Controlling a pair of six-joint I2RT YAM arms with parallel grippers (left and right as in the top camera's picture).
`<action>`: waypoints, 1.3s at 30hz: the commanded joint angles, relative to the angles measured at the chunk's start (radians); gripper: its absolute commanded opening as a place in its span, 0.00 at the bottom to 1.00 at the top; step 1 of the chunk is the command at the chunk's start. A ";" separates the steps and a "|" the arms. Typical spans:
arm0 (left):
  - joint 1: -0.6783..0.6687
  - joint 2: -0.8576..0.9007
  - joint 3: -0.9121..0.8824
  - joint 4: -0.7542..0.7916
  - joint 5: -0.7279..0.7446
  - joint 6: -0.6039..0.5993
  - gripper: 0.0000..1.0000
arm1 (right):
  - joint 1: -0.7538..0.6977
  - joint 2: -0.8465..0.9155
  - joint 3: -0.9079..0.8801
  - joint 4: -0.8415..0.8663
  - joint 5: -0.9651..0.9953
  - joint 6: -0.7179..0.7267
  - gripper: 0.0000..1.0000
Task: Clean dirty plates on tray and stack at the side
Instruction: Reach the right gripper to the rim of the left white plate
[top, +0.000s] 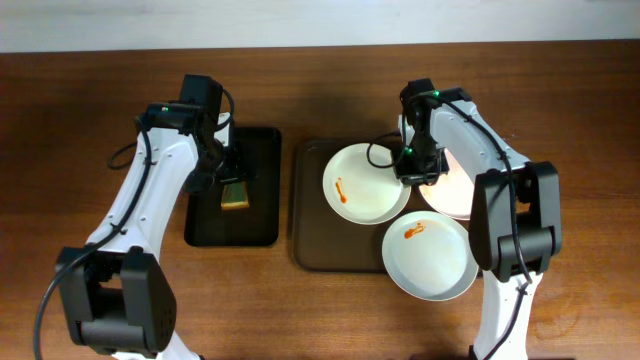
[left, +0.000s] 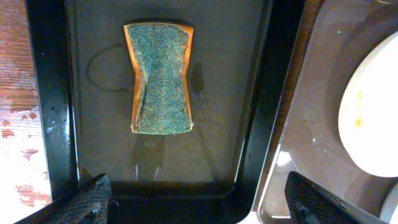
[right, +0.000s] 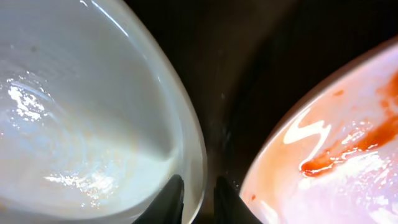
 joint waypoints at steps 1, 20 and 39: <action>-0.001 0.005 0.011 -0.004 -0.011 0.012 0.87 | 0.006 0.016 -0.010 -0.004 -0.022 0.009 0.12; -0.001 0.005 0.011 0.004 -0.011 0.011 0.84 | 0.006 0.016 -0.057 0.043 -0.079 0.190 0.07; -0.002 0.005 0.011 0.003 -0.011 0.012 0.84 | -0.001 0.015 -0.011 0.116 -0.074 0.113 0.13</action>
